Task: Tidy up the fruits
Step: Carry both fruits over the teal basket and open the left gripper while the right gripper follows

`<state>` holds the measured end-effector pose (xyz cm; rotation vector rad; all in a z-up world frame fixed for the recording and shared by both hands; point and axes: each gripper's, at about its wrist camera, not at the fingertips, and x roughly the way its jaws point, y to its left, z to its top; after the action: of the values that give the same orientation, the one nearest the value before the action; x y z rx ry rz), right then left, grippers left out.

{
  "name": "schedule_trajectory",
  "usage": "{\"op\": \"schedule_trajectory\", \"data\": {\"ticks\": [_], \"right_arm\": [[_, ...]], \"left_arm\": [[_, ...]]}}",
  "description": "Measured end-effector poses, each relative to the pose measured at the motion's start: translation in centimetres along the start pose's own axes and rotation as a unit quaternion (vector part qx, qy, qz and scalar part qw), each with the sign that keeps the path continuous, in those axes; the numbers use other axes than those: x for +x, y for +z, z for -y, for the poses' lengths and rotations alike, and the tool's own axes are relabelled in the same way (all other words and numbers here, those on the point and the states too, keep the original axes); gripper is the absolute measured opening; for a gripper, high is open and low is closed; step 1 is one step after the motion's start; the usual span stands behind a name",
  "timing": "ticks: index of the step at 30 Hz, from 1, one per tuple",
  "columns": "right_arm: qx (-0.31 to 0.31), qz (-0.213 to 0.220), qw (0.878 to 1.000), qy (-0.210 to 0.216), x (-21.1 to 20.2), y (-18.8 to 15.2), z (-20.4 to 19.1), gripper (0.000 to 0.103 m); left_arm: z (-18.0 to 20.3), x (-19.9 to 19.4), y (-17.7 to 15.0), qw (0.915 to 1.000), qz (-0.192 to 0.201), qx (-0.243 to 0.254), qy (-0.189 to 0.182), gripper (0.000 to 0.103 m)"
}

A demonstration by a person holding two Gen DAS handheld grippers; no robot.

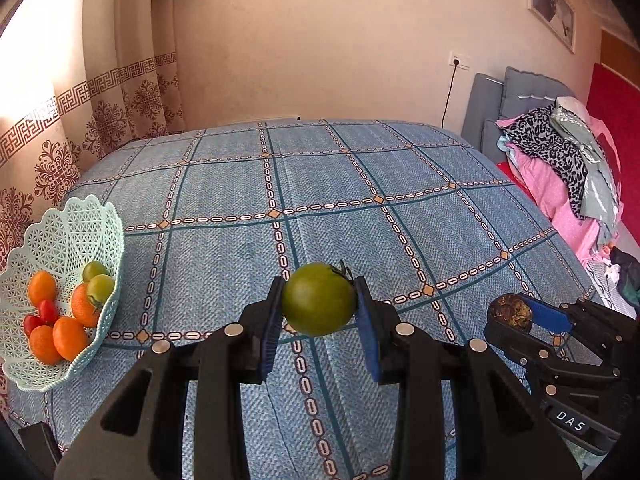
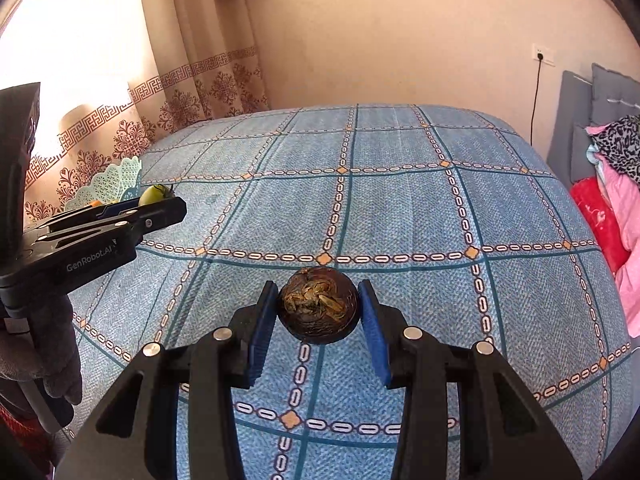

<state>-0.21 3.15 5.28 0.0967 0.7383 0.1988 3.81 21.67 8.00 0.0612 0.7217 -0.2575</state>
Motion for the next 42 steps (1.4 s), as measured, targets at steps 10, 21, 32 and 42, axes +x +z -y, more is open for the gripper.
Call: {"op": "schedule_trajectory", "data": {"ticks": [10, 21, 32, 42], "right_arm": [[-0.046, 0.008, 0.998, 0.036, 0.8, 2.5, -5.9, 0.041], [-0.086, 0.023, 0.994, 0.067, 2.6, 5.9, -12.3, 0.042], [-0.105, 0.030, 0.988, 0.106, 4.8, 8.5, -18.6, 0.042], [-0.105, 0.033, 0.986, 0.128, 7.0, 10.3, -22.1, 0.042]], "left_arm": [[-5.4, -2.6, 0.7, 0.9980, 0.034, -0.037, 0.040, 0.035], [-13.2, -4.1, 0.4, 0.9912, 0.046, -0.077, 0.098, 0.035], [-19.2, -4.9, -0.6, 0.9816, 0.057, -0.134, 0.123, 0.035], [-22.1, -5.0, -1.0, 0.9735, 0.062, -0.170, 0.140, 0.035]]}}
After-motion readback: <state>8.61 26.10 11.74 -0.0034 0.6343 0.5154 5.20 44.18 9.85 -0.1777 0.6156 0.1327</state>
